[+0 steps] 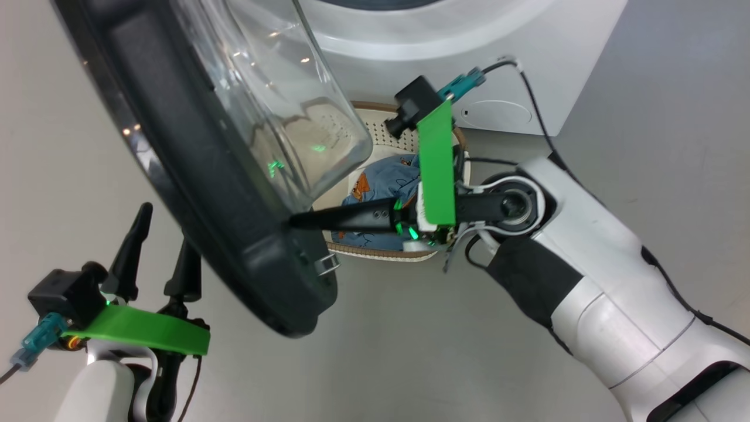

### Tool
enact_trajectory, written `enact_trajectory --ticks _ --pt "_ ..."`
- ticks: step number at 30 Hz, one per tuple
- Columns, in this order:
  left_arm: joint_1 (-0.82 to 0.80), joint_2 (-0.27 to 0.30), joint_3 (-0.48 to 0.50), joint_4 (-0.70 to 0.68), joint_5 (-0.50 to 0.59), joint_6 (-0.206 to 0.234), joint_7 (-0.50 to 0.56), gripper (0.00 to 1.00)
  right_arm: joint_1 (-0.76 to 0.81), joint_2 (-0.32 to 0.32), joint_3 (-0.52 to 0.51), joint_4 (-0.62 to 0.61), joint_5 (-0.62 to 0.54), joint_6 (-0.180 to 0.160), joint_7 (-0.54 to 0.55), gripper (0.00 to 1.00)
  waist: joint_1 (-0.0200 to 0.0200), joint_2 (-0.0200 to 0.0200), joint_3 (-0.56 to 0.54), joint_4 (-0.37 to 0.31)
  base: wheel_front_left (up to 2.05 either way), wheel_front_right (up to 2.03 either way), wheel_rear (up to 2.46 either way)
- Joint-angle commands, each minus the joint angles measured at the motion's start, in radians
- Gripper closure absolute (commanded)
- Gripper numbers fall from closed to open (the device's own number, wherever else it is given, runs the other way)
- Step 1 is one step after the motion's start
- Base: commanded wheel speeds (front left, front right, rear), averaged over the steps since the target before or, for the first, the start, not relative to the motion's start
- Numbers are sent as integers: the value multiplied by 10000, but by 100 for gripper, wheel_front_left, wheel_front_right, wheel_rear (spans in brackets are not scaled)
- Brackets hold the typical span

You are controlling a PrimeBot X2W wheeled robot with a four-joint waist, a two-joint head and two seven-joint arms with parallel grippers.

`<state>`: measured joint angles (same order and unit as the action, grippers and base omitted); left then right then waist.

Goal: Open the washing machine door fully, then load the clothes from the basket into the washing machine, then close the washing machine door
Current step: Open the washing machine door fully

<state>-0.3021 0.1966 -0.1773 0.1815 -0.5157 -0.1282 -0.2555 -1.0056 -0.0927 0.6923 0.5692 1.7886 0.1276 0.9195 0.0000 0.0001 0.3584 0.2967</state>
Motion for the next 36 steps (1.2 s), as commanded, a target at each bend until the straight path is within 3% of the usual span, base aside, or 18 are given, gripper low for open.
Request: enact_trajectory --ticks 1,8,15,36 --pt "82 287 459 -144 92 -25 -63 0 20 425 420 -347 340 31 -216 100 0 -1 -43 15 0 0 0" --pt "81 250 560 -97 128 -25 -63 0 -83 425 1255 -393 1040 31 -829 100 0 -1 -148 27 0 0 0" --pt "161 240 674 -26 186 -25 -63 0 -64 212 1389 -525 1396 31 -1312 100 0 -1 -364 -101 0 0 0" --pt "1145 211 1425 19 452 -25 -63 0 1946 -1942 1820 -2570 2853 31 -3294 100 0 -1 -1775 -986 0 0 0"
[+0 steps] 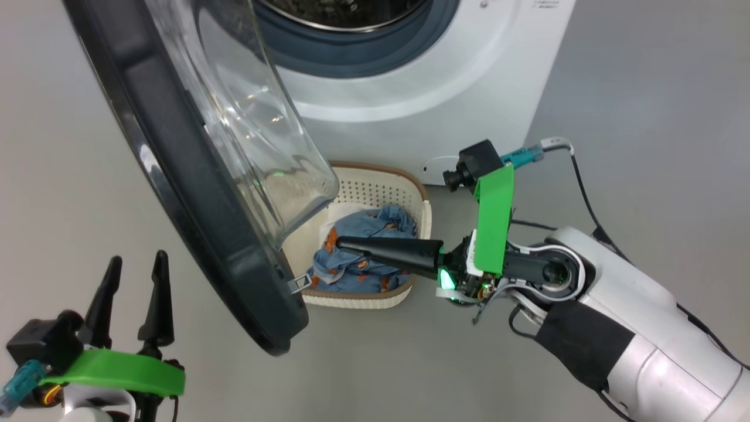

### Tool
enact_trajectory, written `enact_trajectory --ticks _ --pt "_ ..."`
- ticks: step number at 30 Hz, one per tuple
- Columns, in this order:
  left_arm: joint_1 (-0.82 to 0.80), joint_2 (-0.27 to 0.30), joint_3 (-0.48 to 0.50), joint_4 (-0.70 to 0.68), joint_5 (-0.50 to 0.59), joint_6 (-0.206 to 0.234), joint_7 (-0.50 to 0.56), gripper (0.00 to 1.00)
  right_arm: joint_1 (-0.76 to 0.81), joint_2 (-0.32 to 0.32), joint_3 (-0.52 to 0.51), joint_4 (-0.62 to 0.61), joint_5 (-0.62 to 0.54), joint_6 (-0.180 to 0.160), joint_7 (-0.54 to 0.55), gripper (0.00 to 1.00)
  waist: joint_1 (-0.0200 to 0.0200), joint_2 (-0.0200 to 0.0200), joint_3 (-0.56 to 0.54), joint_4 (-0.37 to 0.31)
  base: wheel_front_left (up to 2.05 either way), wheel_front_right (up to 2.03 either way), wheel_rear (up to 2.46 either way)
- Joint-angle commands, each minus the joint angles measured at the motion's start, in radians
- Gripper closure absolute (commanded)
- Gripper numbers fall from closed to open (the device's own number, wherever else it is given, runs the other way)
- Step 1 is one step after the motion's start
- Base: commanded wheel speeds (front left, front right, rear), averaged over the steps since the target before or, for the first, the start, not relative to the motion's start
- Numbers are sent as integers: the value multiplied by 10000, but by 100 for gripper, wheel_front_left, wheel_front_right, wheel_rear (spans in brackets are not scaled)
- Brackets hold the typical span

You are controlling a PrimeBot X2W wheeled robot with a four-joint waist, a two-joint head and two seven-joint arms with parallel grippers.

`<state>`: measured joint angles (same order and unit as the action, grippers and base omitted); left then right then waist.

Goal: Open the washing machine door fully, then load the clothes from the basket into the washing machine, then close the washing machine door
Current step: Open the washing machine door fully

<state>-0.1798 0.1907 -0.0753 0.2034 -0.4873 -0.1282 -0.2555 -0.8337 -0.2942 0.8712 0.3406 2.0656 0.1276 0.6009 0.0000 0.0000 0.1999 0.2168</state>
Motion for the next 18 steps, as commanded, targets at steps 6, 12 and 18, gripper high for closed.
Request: enact_trajectory --ticks 6,12,18 --pt "134 229 501 -200 202 -25 -63 0 764 -301 100 -836 379 31 -702 100 0 0 -473 -453 0 0 0" --pt "365 232 754 -199 222 -25 -63 0 1564 -718 8 -1379 510 31 -1353 100 0 0 -762 -754 0 0 0" --pt "574 187 927 -257 294 -25 -63 0 2083 -871 -386 -1799 361 31 -2071 61 0 0 -899 -1088 0 0 0"
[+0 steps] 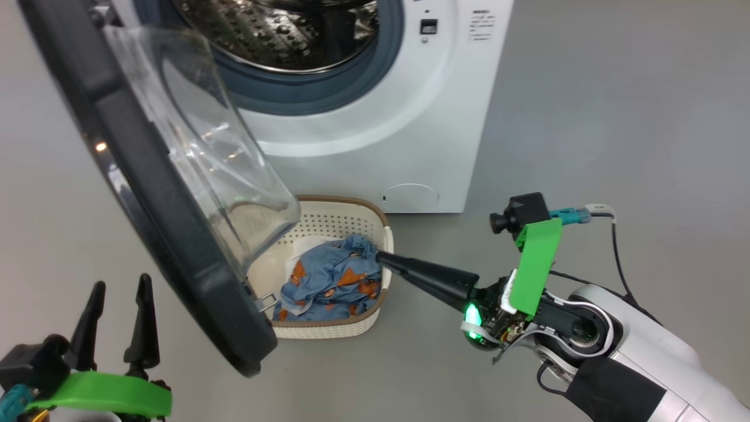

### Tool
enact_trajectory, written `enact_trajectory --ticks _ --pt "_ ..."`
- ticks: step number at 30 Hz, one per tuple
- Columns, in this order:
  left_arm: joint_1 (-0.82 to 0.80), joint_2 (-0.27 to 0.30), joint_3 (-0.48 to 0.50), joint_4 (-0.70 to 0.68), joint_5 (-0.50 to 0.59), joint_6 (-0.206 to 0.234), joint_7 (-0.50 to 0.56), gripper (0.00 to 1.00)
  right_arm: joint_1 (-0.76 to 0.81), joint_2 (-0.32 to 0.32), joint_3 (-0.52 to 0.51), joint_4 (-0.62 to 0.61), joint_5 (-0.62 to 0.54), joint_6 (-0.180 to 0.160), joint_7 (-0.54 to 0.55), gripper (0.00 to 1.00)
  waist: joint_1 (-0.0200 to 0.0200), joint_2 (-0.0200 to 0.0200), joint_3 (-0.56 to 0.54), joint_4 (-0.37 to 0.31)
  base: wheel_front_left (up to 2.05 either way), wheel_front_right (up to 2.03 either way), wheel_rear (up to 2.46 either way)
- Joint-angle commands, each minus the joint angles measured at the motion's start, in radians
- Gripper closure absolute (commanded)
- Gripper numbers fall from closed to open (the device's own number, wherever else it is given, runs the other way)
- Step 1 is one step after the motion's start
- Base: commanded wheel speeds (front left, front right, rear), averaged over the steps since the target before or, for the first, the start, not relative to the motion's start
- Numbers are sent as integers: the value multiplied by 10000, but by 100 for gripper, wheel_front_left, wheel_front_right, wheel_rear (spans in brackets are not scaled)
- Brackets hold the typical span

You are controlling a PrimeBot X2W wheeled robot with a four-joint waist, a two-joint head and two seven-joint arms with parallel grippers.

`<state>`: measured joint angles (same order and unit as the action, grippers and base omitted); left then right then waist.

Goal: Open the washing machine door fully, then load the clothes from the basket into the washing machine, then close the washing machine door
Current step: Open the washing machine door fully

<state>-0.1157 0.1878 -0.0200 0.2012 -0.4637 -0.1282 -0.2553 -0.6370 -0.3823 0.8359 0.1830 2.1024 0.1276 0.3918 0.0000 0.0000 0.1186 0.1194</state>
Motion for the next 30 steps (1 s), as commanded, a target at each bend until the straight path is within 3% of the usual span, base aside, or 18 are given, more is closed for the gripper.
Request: enact_trajectory --ticks 1,2,18,24,30 --pt "-37 203 384 -233 57 -25 -65 0 193 -8 -94 -266 -97 31 -123 24 0 0 -102 -180 0 0 0" --pt "-17 195 391 -231 55 -25 -65 0 253 -21 -151 -313 -210 31 -254 0 0 0 -112 -242 0 0 0" --pt "95 129 433 -375 56 -25 -65 0 1176 483 -2540 -824 -3269 31 -3777 0 0 0 -193 -670 0 0 0" --pt "191 94 506 -359 65 -25 -65 0 1251 166 -2757 51 -6146 31 -6037 0 0 0 -264 -711 0 0 0" --pt "334 71 642 -420 34 -25 -65 0 1322 442 -3783 1172 -9127 31 -6525 0 0 0 -281 -876 0 0 0"
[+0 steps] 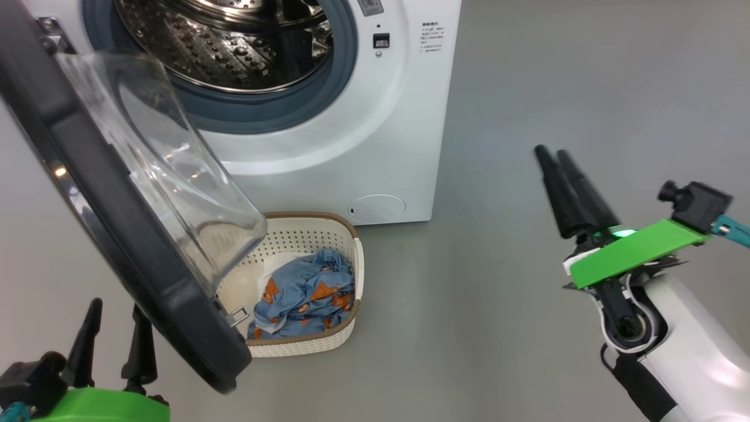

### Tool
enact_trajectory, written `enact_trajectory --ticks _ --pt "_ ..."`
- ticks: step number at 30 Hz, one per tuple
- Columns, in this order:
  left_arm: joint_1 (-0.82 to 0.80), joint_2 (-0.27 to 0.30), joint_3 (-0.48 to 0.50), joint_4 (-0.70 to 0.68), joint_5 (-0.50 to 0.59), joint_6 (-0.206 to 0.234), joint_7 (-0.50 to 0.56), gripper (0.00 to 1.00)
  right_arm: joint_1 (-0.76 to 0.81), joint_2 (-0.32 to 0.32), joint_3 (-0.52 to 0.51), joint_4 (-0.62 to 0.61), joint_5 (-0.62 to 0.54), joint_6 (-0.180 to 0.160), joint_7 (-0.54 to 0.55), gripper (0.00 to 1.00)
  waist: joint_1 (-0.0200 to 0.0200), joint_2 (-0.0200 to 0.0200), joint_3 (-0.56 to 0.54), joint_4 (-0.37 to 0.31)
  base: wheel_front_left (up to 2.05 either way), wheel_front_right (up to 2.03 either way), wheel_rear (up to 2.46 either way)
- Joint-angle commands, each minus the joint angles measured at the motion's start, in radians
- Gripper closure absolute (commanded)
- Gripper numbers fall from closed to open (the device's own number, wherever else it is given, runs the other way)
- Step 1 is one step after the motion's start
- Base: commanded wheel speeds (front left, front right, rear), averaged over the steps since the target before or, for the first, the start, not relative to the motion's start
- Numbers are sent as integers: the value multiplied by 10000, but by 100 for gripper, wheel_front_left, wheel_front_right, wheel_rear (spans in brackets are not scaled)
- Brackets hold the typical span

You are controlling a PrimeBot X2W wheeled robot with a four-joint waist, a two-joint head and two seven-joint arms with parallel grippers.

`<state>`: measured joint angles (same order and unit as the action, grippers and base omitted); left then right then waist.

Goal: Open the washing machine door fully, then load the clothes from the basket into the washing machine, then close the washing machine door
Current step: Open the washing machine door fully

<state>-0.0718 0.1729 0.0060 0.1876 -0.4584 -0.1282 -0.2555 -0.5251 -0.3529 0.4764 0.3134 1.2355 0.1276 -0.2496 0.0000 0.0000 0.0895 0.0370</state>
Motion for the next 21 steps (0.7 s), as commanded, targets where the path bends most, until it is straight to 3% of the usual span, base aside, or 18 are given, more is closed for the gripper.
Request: enact_trajectory --ticks 1,10,21 --pt "-92 220 387 -297 -16 -25 -63 0 260 319 -620 -53 -1075 31 -114 0 0 0 11 -76 0 0 0" --pt "-49 200 343 -322 51 -25 -63 0 1547 1733 -2874 -489 -5858 31 -120 0 0 0 -93 -160 0 0 0" --pt "39 160 314 -322 106 -25 -63 0 3273 2698 -4243 -1713 -8813 31 -121 0 0 0 -246 -166 0 0 0"
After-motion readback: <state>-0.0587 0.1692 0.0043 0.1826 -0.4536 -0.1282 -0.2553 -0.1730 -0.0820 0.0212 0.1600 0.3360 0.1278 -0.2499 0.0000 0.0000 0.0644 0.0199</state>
